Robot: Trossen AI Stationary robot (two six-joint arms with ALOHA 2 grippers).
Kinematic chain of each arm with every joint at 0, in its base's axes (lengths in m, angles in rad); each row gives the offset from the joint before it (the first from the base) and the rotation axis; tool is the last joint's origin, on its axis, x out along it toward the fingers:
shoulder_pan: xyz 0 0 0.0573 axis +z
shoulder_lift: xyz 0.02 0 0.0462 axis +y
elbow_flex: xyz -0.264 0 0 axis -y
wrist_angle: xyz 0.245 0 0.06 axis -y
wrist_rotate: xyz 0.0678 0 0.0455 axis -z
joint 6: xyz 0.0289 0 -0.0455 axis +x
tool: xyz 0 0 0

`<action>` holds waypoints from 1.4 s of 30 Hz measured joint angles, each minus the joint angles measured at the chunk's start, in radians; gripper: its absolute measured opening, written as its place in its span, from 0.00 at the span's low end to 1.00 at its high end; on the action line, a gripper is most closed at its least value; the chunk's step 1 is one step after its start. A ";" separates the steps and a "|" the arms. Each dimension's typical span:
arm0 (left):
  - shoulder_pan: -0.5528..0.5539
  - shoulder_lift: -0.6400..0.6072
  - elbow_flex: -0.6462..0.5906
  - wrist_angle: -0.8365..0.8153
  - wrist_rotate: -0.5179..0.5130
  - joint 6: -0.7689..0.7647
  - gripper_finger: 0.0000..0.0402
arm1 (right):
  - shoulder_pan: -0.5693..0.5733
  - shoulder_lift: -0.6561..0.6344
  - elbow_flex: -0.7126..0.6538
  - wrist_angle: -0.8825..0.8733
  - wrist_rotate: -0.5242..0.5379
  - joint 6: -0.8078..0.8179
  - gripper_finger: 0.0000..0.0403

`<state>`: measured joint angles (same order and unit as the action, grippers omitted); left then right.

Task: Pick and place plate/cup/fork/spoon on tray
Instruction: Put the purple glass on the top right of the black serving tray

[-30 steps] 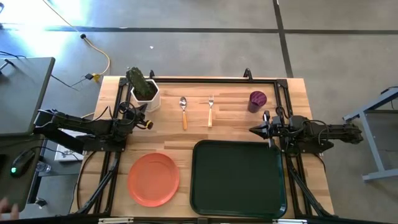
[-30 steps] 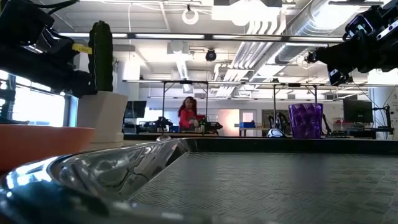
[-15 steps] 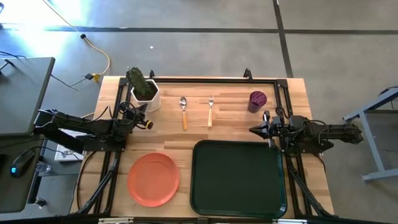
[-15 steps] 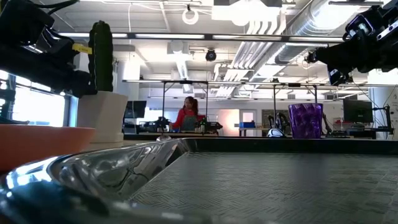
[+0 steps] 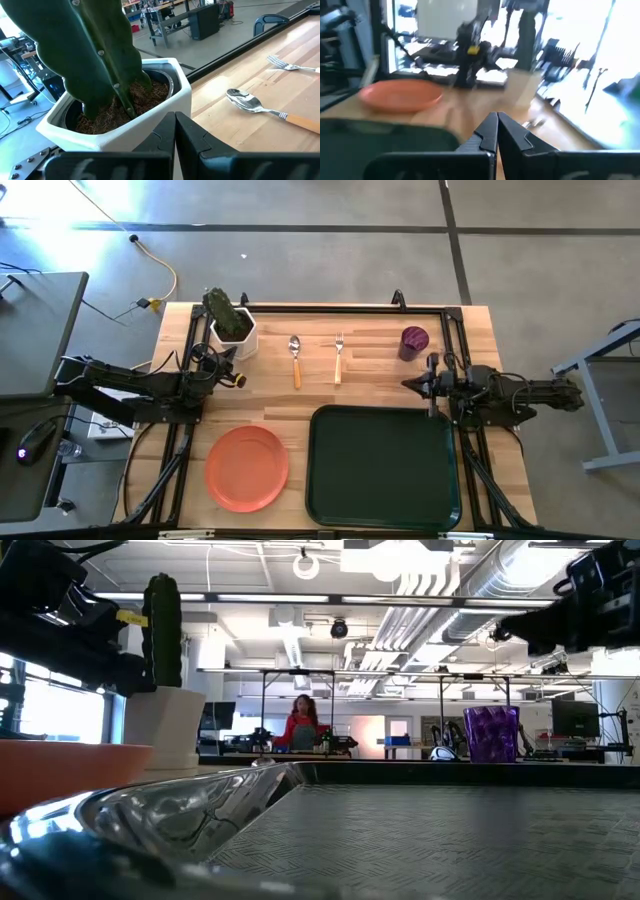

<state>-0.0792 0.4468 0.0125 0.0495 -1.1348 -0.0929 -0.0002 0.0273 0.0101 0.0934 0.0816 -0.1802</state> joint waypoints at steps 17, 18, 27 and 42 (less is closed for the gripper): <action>0.008 0.000 -0.001 0.151 0.007 0.060 0.00 | -0.076 0.000 0.020 0.357 0.957 -0.238 0.00; 0.007 0.000 -0.001 0.180 0.009 0.033 0.00 | -0.082 0.000 0.033 0.356 0.934 -0.218 0.00; 0.036 0.000 -0.001 0.364 -0.008 -0.158 0.00 | -0.118 0.104 0.213 -0.025 0.566 0.097 0.00; 0.187 0.052 0.000 0.405 -0.043 -0.289 0.00 | -0.153 0.463 0.583 -0.400 0.644 0.239 0.09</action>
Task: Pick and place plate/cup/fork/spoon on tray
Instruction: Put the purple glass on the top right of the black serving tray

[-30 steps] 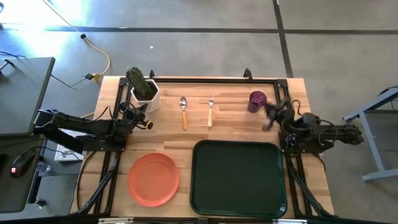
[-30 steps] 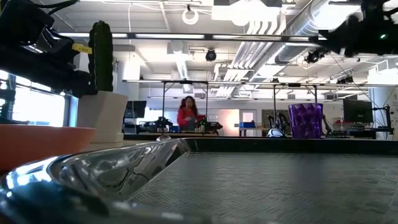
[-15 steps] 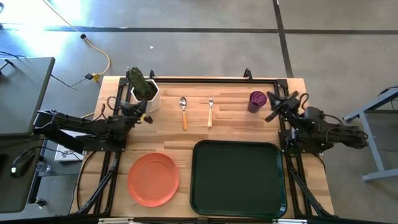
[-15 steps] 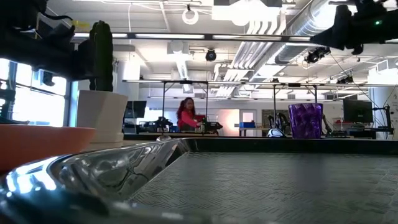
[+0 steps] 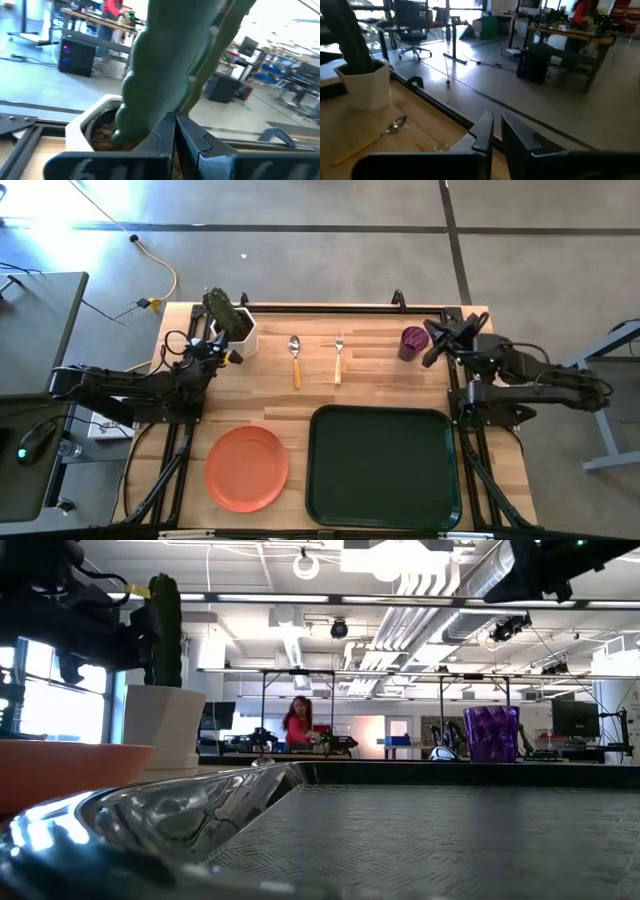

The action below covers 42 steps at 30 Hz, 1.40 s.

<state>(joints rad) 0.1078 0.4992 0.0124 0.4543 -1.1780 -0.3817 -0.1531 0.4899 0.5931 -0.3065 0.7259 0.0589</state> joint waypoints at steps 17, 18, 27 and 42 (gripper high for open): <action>0.160 0.186 0.000 0.200 0.357 -0.030 0.01 | -0.070 0.397 0.060 0.281 0.254 -0.099 0.36; 0.159 0.196 0.000 0.202 0.358 -0.033 0.01 | -0.084 0.401 0.069 0.282 0.253 -0.101 0.37; 0.062 0.234 0.000 0.185 0.348 -0.001 0.01 | -0.358 0.430 0.087 0.406 -0.183 -0.039 0.40; -0.224 0.197 0.041 0.315 0.788 0.419 0.01 | -0.534 0.935 0.462 0.444 -0.544 -0.172 0.40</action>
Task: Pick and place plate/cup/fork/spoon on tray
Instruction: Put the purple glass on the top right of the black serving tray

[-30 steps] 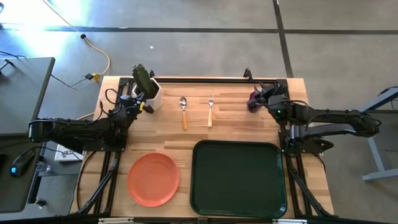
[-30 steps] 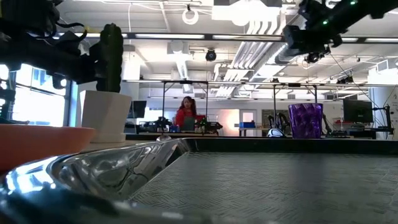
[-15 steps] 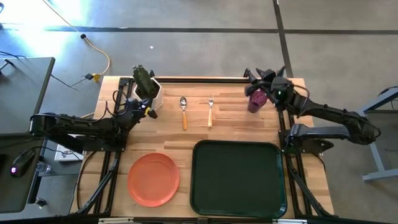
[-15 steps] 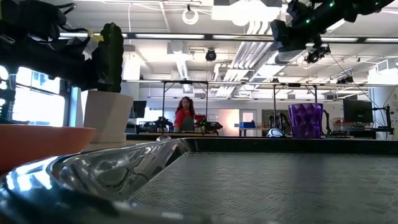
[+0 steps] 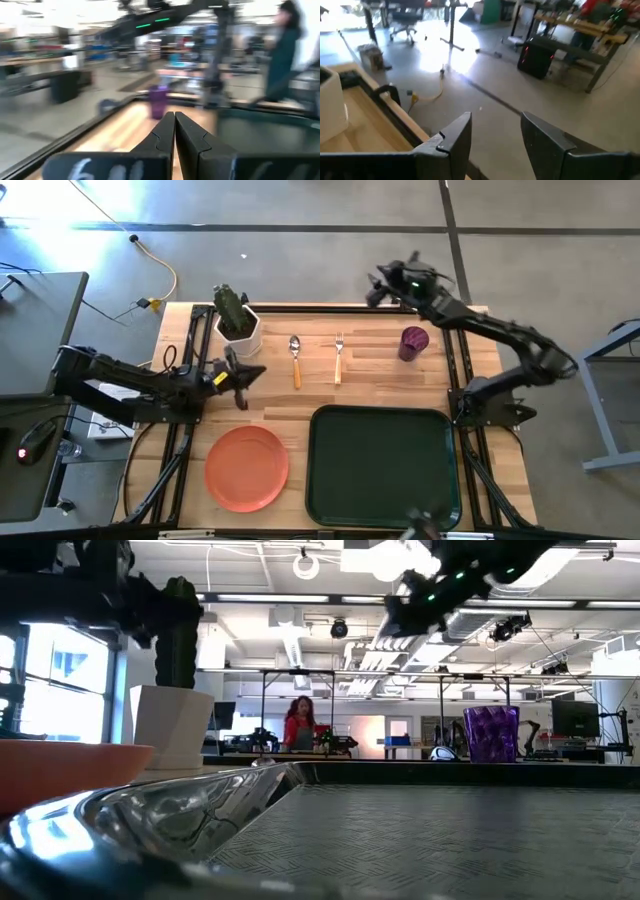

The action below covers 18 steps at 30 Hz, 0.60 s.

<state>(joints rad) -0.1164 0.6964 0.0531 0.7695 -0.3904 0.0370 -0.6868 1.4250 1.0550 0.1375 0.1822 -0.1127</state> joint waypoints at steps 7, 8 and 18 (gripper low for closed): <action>-0.042 0.073 0.044 -0.044 0.026 0.020 0.02 | 0.078 0.169 0.158 -0.230 -0.023 0.002 0.40; -0.042 0.086 0.047 -0.044 0.022 0.023 0.02 | 0.091 0.175 0.159 -0.247 -0.013 0.004 0.40; -0.042 0.201 0.113 -0.041 -0.069 -0.019 0.18 | 0.152 0.217 0.158 -0.045 -0.018 0.022 0.40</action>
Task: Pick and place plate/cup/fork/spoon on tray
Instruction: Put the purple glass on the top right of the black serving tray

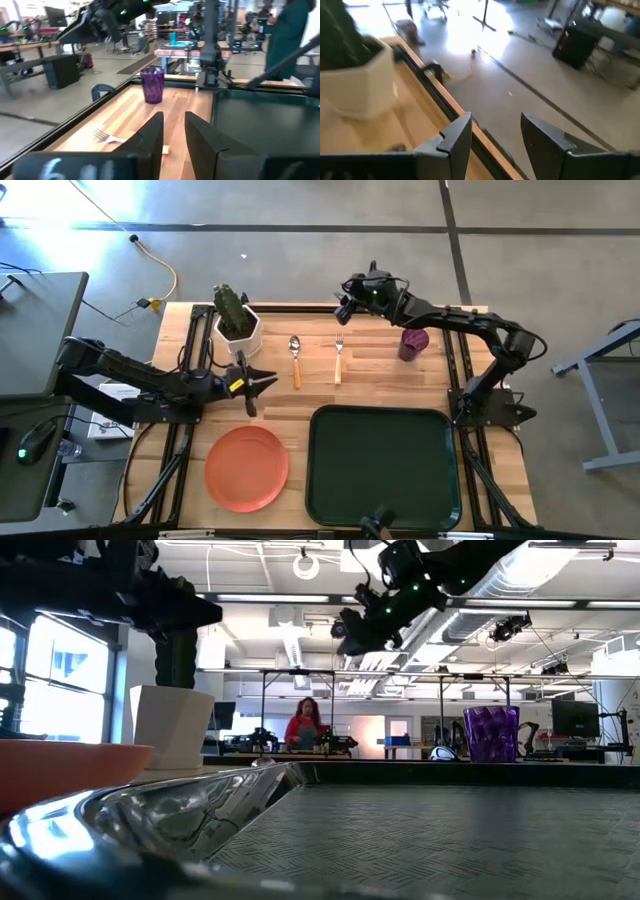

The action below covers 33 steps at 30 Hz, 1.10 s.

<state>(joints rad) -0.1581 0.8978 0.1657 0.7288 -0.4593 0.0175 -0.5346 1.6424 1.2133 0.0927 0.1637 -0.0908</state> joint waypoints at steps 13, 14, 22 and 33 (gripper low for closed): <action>0.051 0.064 0.007 0.005 -0.052 -0.034 0.22 | 0.006 -0.058 -0.001 -0.357 0.114 -0.021 0.40; 0.060 0.069 0.007 0.007 -0.027 -0.034 0.22 | 0.006 -0.074 -0.001 -0.403 0.122 -0.021 0.40; 0.109 0.182 0.007 0.121 0.048 -0.069 0.22 | -0.012 -0.231 -0.001 -0.699 0.112 0.004 0.40; 0.099 0.404 0.138 0.139 -0.021 -0.117 0.24 | -0.015 -0.184 -0.001 -0.361 -0.145 -0.096 0.40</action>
<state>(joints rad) -0.0591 1.3020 0.3036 0.8678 -0.4801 -0.0999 -0.5499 1.4581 1.2121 -0.2685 0.0182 -0.1868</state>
